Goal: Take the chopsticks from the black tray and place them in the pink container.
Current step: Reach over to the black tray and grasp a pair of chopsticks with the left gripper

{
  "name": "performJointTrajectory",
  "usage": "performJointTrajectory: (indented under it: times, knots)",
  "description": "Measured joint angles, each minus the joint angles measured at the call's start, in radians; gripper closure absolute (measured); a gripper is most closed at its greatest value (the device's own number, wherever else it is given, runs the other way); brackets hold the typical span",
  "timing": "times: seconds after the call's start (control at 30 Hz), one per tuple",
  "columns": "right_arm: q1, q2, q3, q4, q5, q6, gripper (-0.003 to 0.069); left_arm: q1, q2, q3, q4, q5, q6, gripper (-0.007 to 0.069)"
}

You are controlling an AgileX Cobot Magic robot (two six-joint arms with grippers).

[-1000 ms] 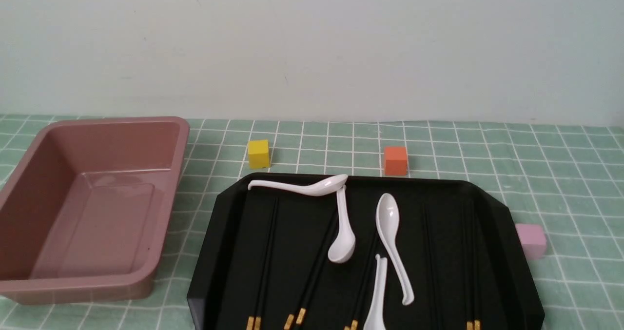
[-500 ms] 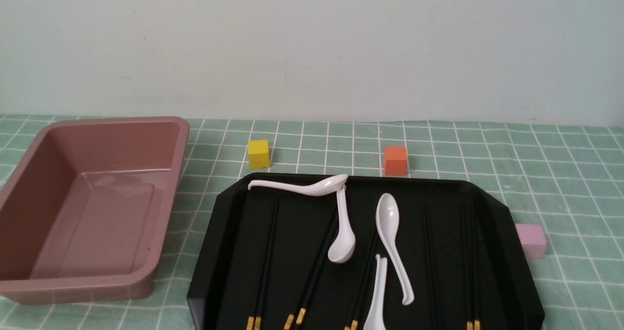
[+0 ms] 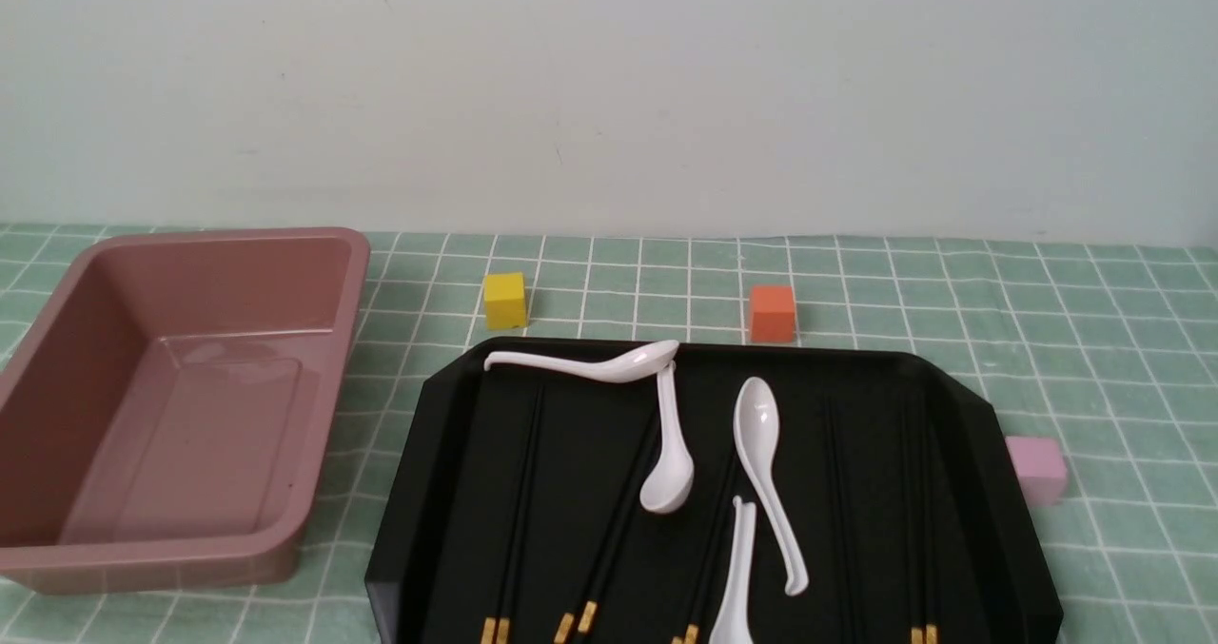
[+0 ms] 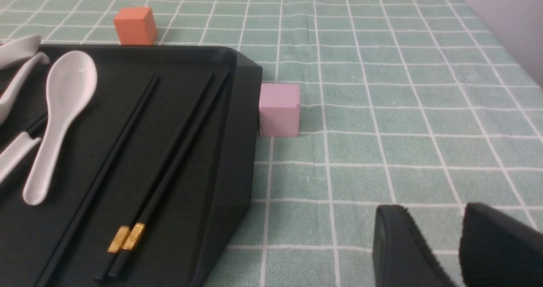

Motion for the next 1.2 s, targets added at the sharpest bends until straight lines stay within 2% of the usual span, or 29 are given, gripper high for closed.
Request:
performJointTrajectory:
  times: [0.3,0.4,0.47,0.5,0.67,0.8,0.93,1.07,1.13,1.2]
  knots:
    - [0.000,0.000,0.000,0.000,0.000,0.000,0.0419,0.000,0.000,0.000,-0.016,0.000,-0.008,0.0386]
    - [0.000,0.000,0.000,0.000,0.000,0.000,0.0419,0.000,0.000,0.000,-0.186,-0.019,-0.113,0.0386]
    - [0.000,0.000,0.000,0.000,0.000,0.000,0.0419,0.000,0.000,0.000,-0.335,-0.030,-0.200,0.0386]
    - [0.000,0.000,0.000,0.000,0.000,0.000,0.0419,0.000,0.000,0.000,-0.454,-0.035,-0.265,0.0386]
    - [0.000,0.000,0.000,0.000,0.000,0.000,0.0419,0.000,0.000,0.000,-0.763,-0.048,-0.380,0.0386]
    - [0.000,0.000,0.000,0.000,0.000,0.000,0.0419,0.000,0.000,0.000,-0.869,-0.101,-0.387,0.0386]
    - [0.000,0.000,0.000,0.000,0.000,0.000,0.0419,0.000,0.000,0.000,-0.901,-0.126,-0.390,0.0386]
    - [0.000,0.000,0.000,0.000,0.000,0.000,0.0419,0.000,0.000,0.000,-1.044,-0.182,-0.433,0.0386]
    - [0.000,0.000,0.000,0.000,0.000,0.000,0.0419,0.000,0.000,0.000,-1.216,-0.250,-0.452,0.0386]
    - [0.000,0.000,0.000,0.000,0.000,0.000,0.0419,0.000,0.000,0.000,-1.278,-0.283,-0.431,0.0386]
